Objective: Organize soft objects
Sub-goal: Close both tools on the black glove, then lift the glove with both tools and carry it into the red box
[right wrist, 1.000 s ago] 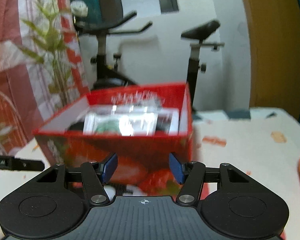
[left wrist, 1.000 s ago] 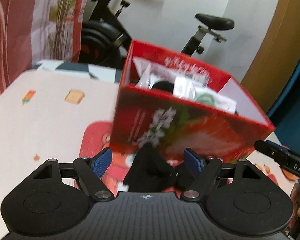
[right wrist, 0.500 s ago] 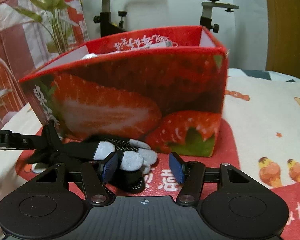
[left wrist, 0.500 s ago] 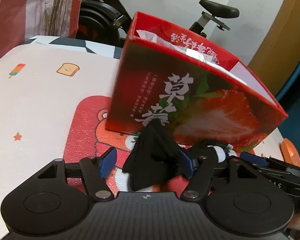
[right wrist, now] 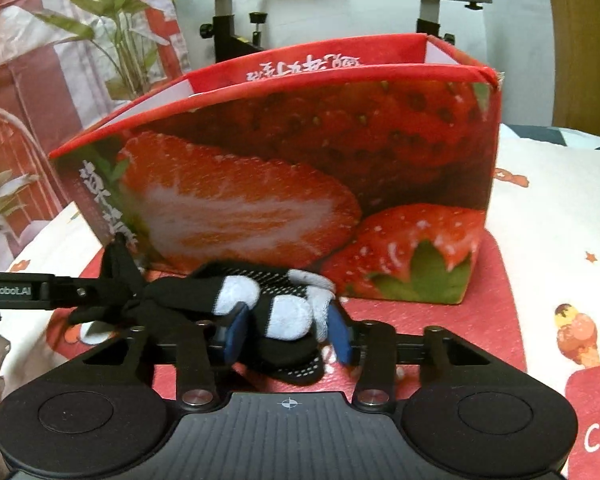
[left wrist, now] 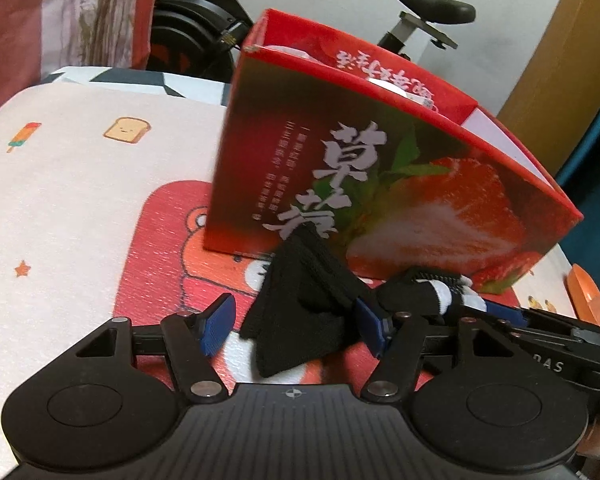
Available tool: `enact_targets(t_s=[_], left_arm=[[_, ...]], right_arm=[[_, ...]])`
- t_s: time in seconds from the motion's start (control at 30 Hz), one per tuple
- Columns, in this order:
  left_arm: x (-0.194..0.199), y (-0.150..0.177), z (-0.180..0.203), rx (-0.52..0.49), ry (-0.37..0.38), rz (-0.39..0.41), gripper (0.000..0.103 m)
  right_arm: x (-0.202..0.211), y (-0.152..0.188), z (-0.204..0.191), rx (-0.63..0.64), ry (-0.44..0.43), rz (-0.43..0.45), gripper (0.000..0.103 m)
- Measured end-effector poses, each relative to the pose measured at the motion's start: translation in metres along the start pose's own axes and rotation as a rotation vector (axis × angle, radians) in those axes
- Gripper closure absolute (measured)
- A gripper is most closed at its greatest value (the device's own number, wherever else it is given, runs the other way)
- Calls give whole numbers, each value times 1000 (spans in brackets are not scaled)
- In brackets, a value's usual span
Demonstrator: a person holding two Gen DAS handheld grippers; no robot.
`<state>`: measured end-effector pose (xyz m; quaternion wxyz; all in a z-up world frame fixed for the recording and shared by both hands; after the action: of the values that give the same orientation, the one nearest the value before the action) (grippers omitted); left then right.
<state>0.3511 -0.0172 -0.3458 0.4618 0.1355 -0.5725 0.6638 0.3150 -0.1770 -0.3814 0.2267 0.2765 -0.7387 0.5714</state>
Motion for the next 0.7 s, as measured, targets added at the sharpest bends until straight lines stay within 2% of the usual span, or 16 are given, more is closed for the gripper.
enact_targets(t_s=[0.13, 0.2, 0.27, 0.37, 0.5, 0.7], left_arm=[[1, 4, 1, -9, 8, -1, 43], [2, 6, 1, 0, 18, -5, 59], [2, 8, 0, 12, 34, -16, 70], [5, 14, 2, 17, 45, -24, 80], [13, 20, 4, 25, 54, -19, 86], [29, 17, 14, 10, 60, 19, 87]], right_arm=[[1, 1, -1, 0, -13, -15, 72], [3, 2, 1, -21, -20, -24, 78], [5, 4, 3, -49, -30, -33, 82], [9, 7, 5, -70, -36, -44, 88], [16, 12, 7, -90, -43, -47, 93], [35, 10, 5, -84, -59, -12, 94]])
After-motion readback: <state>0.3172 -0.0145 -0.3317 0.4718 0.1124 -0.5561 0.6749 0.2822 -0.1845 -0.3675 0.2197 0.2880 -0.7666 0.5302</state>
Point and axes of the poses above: each gripper's, at about its wrist camera, not at the fingertips, and x roughly against the way its jaws point, z to its right, y to its underside, the point moved 9 cm from there along -x, roughly the way its jaws point, and after that the axes turned 1 degree about -z, right-handed, at the moved point
